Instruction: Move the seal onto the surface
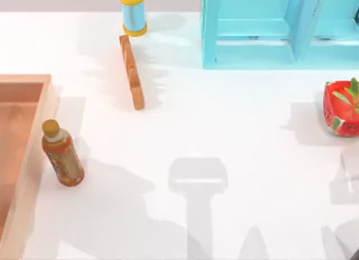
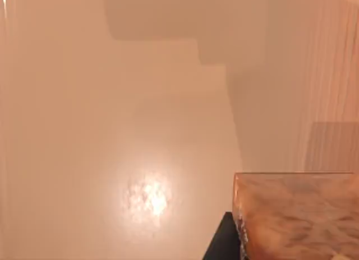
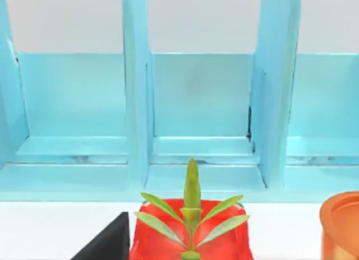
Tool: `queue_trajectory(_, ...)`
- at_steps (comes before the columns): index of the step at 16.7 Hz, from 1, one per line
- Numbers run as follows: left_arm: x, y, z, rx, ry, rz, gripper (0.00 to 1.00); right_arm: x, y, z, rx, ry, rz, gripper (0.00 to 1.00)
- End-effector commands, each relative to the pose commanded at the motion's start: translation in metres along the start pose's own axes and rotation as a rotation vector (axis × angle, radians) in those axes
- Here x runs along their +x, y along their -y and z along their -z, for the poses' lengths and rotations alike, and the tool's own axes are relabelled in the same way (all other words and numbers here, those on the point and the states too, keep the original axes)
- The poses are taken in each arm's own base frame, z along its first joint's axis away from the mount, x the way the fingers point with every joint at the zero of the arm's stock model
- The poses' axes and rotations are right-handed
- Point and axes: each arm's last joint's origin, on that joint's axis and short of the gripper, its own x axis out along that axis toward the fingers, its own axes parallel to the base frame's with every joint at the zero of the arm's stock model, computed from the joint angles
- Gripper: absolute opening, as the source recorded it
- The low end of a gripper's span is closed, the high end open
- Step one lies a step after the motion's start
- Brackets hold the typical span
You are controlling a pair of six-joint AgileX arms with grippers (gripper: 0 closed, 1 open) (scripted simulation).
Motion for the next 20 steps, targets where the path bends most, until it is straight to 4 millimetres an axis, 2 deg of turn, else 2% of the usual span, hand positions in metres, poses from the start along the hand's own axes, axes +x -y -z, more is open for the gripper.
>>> queue_trajectory(3,-0.037,0.041,-0.004,0.012,0.007,0.027,0.00,0.000,0.000,0.000,0.000,0.000,0.000,1.00)
queue_trajectory(5,-0.052,0.068,-0.003,0.013,-0.020,0.026,0.00,0.000,0.000,0.000,0.000,0.000,0.000,1.00)
queue_trajectory(7,-0.059,0.094,-0.002,0.020,-0.058,0.010,0.00,0.000,0.000,0.000,0.000,0.000,0.000,1.00)
queue_trajectory(10,-0.057,0.126,0.000,0.030,-0.113,-0.041,0.00,0.000,0.000,0.000,0.000,0.000,0.000,1.00)
queue_trajectory(12,-0.053,0.136,0.001,0.030,-0.134,-0.066,0.00,0.000,0.000,0.000,0.000,0.000,0.000,1.00)
queue_trajectory(17,-0.053,0.136,0.001,0.029,-0.135,-0.066,0.00,0.000,0.000,0.000,0.000,0.000,0.000,1.00)
queue_trajectory(20,-0.051,0.153,0.001,0.066,-0.184,-0.076,0.00,0.000,0.000,0.000,0.000,0.000,0.000,1.00)
